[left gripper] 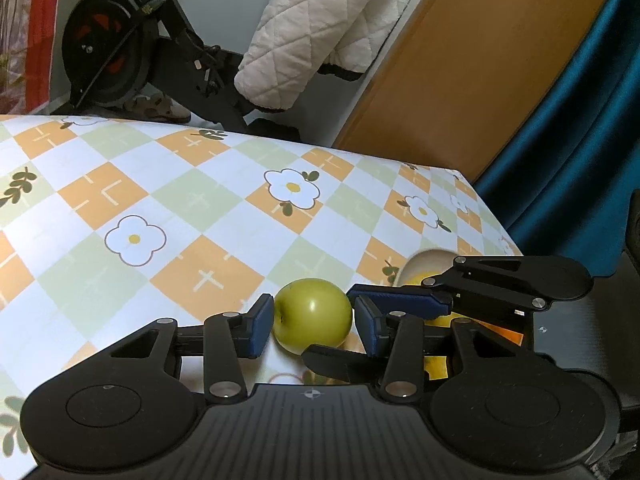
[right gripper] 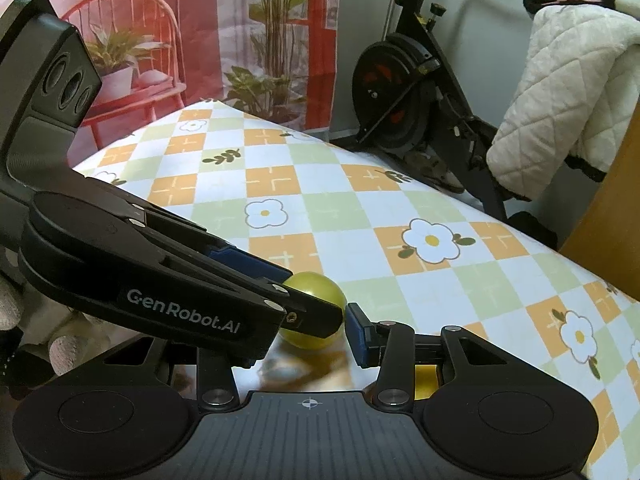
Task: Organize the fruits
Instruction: 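Close the left gripper around the pale green fruit, then lift the pale green fruit and carry it over the plate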
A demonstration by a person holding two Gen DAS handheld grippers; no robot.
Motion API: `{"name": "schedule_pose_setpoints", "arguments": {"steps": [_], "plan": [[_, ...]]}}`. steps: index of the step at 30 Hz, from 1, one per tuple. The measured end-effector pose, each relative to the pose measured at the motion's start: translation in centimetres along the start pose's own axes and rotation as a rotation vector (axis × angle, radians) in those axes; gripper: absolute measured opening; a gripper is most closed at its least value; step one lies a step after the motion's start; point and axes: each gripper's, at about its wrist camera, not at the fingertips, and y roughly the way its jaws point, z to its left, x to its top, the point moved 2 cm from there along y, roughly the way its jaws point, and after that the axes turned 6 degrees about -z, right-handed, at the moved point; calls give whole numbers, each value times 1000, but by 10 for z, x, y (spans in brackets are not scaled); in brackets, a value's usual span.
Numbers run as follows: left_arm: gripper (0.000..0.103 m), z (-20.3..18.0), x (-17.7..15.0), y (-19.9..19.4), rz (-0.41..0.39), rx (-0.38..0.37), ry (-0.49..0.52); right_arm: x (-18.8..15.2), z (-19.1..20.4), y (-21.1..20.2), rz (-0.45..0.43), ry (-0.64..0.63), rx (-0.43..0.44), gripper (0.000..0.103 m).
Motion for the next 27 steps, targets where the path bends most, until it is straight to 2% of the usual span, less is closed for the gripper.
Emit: {"name": "schedule_pose_setpoints", "arguments": {"steps": [5,10,15,21,27], "plan": [[45,-8,-11,-14,-4,12,9,-9,9,-14,-15,17,7,38],[38,-16,-21,-28,-11,7,6,-19,19,-31,-37,35,13,39],[35,-22,-25,-30,-5,10,23,-25,21,-38,-41,43,15,39],[37,-14,-24,-25,5,21,4,-24,21,-36,-34,10,6,38],[37,-4,-18,-23,-5,-10,-23,-20,16,-23,-19,-19,-24,38]]}}
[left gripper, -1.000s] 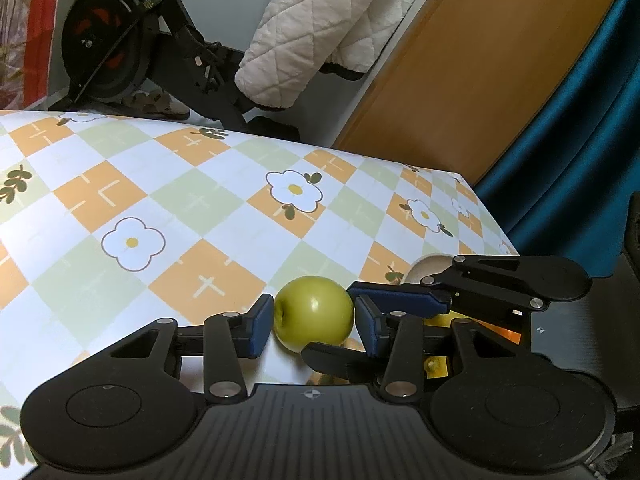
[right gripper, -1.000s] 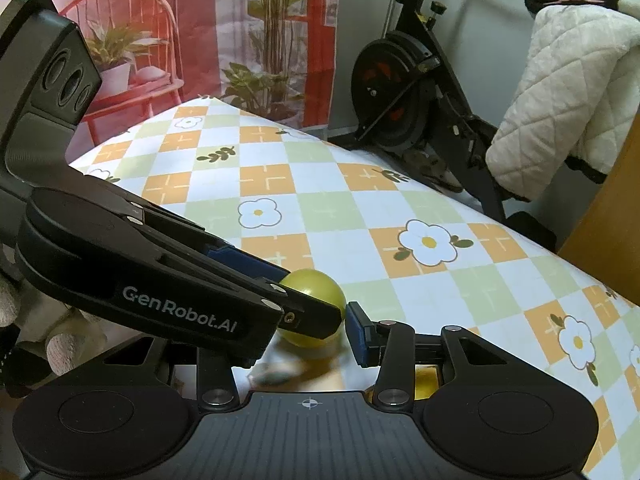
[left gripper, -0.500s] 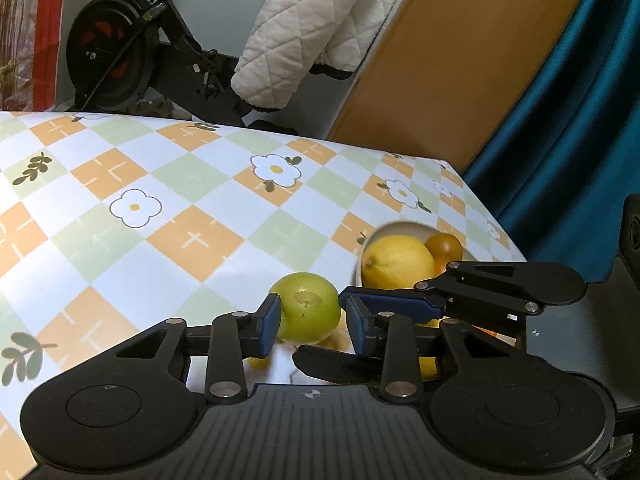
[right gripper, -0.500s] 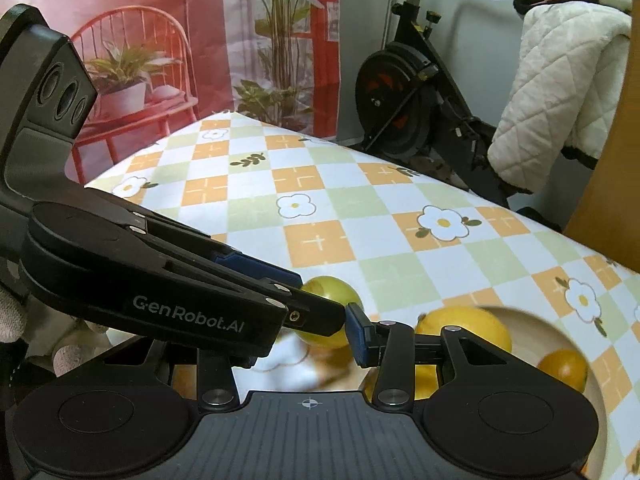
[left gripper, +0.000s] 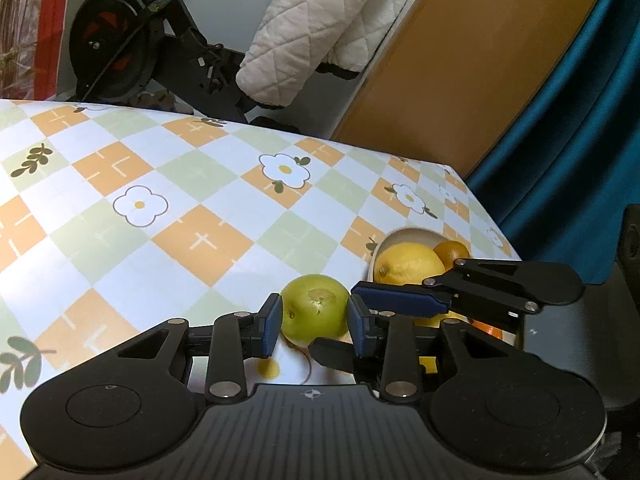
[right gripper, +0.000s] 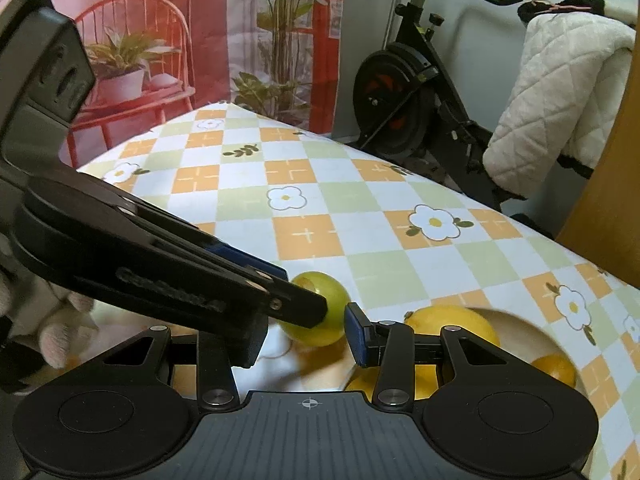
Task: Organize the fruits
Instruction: 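Lift the pale green fruit and carry it over the plate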
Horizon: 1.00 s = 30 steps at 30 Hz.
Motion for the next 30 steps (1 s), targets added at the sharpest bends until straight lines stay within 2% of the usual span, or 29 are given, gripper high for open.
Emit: {"name": "schedule_pose_setpoints", "arguments": {"steps": [11,20,30], "plan": [[37,10,6,12,-3,-57,-47,4,-8,21,21,-2,5,43],[37,8,3,8,-6,-50,-45,2,-8,23,21,13,4,43],[37,-4,2,-5,-20,-37,-15,-3,-7,5,-17,67,11,43]]}}
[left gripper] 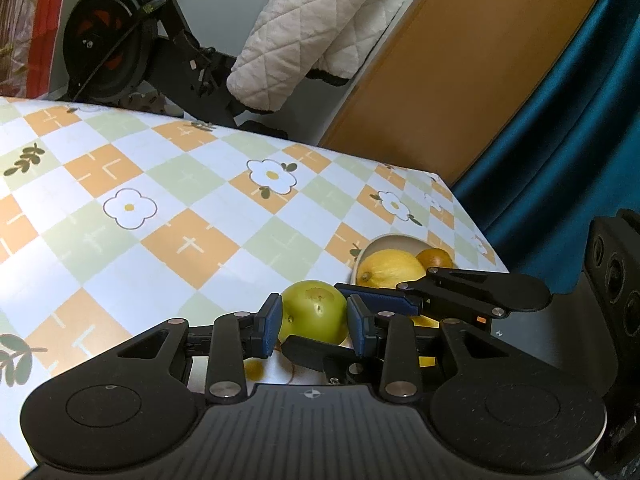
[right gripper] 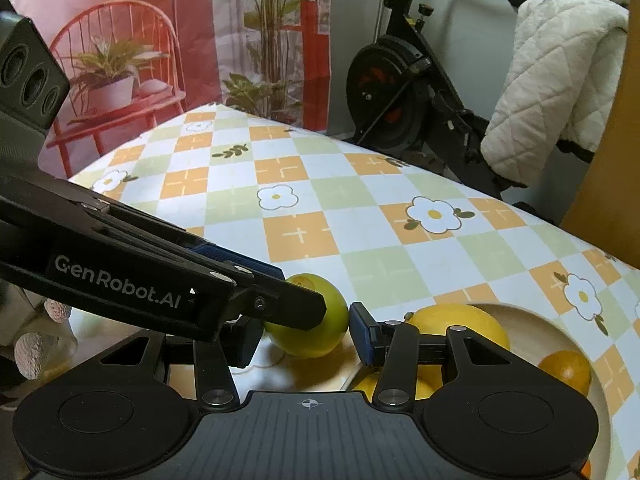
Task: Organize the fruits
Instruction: 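Lift the pale green fruit and carry it over the plate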
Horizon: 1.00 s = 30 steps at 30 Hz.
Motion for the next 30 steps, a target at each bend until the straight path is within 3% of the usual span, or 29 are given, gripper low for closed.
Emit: {"name": "schedule_pose_setpoints", "arguments": {"steps": [14,30], "plan": [[37,-42,8,-16,-25,3,80,1,-11,-44,-90,38,-12,43],[36,-113,8,6,2,-33,195,-25,-61,-95,-169,137,-73,43]]}}
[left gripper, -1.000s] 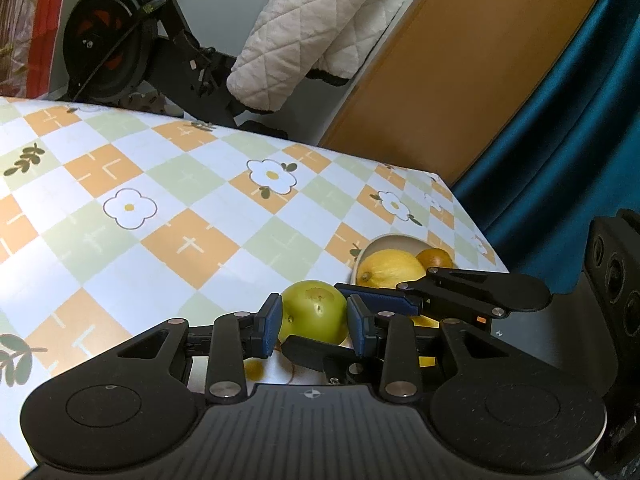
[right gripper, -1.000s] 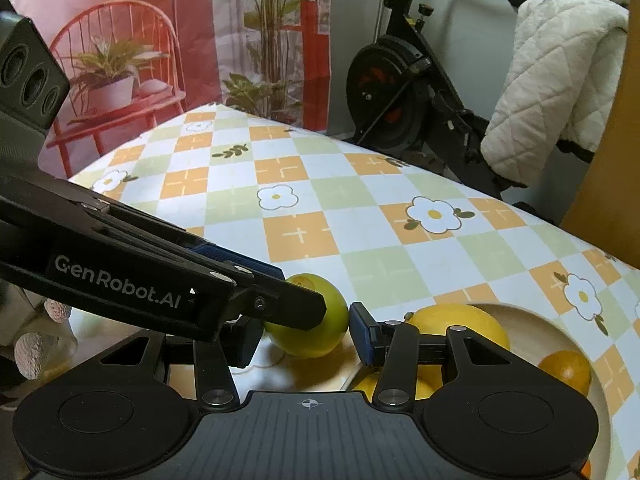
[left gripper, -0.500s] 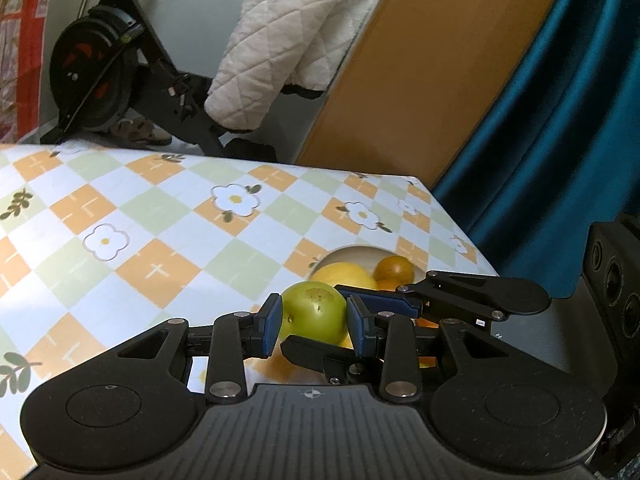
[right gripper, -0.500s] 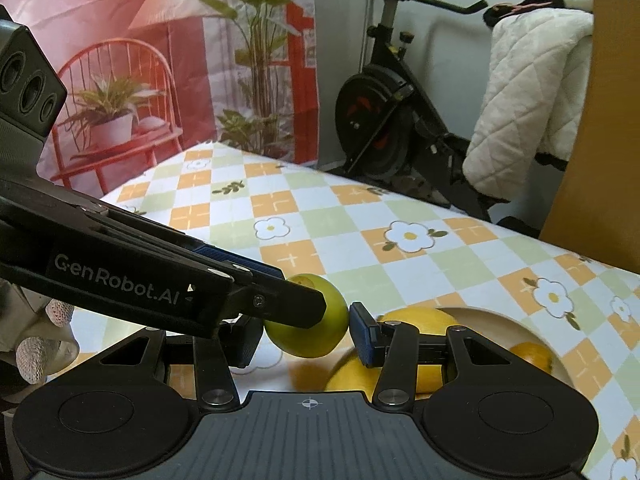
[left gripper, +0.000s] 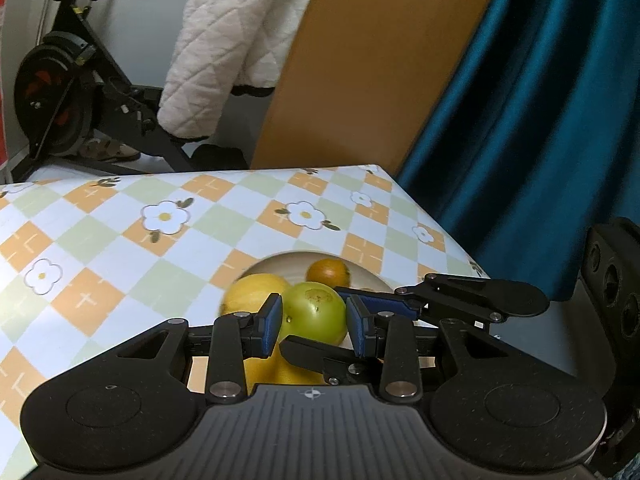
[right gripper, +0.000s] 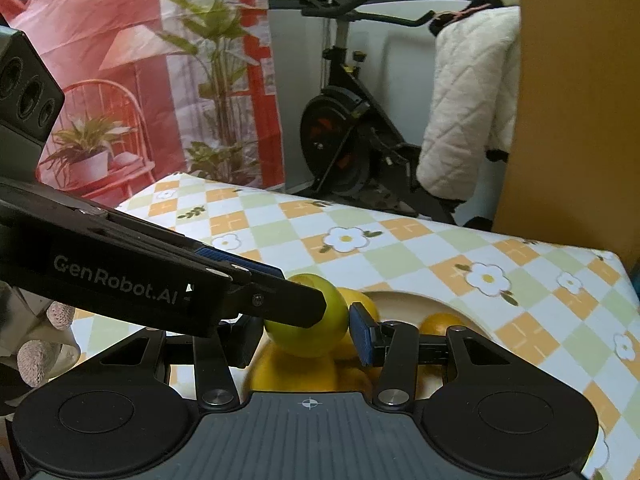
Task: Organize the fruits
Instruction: 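Lift the pale green fruit and carry it over the plate, then lower the pale green fruit onto the plate and open the left gripper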
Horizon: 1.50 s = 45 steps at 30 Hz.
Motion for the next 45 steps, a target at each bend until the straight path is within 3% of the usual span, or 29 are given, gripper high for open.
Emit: {"name": "schedule_pose_setpoints", "arguments": {"steps": [19,45], "plan": [[37,-34,-9,41,105,-58,68,-36,-55,-18,5,117,-67,43],[37,-31,-15,50,132,-24,70,-44,-53,-9,41,108,-63,40]]}}
